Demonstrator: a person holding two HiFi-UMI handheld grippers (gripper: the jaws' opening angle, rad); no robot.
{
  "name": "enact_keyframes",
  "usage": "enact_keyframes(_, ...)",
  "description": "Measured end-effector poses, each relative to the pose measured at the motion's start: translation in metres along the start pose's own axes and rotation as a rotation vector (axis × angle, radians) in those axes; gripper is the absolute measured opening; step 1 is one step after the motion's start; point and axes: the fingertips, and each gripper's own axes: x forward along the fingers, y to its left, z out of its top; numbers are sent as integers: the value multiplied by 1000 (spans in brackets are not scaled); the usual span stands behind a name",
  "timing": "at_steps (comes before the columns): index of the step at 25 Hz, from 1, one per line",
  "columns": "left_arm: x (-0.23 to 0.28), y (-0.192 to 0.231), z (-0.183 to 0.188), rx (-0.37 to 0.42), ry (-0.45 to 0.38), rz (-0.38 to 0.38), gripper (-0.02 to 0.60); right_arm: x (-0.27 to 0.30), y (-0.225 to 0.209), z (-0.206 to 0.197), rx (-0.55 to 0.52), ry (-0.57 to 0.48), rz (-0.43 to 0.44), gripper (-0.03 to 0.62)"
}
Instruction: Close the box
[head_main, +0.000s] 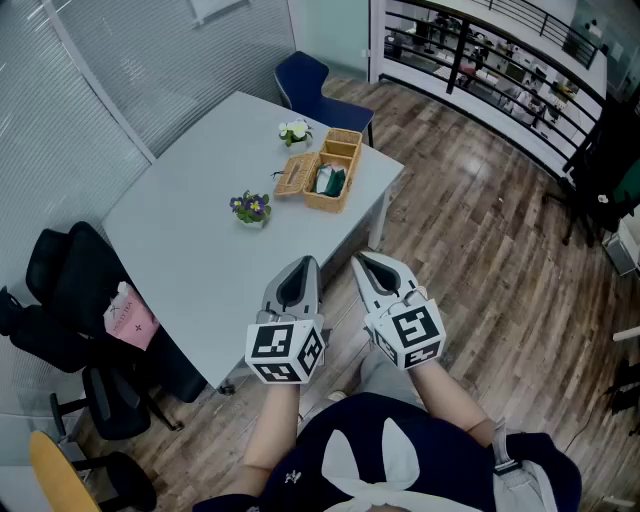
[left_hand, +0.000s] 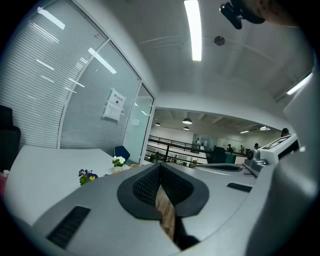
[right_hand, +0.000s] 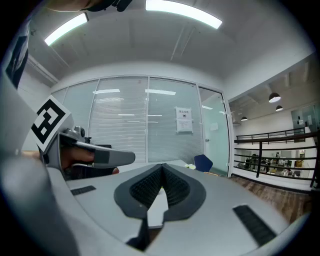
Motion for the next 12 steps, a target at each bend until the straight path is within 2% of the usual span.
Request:
enact_keyframes(4, 17, 3, -3, -17, 8, 13, 20, 9, -13, 0, 2, -6, 5, 3)
enact_keyframes(9, 36, 9, -6, -130, 20, 16, 21, 19, -29, -5, 10, 7, 21, 4)
enact_keyframes(12, 48, 15, -5, -147, 24, 43, 21, 26, -39, -6, 12, 15, 38, 5)
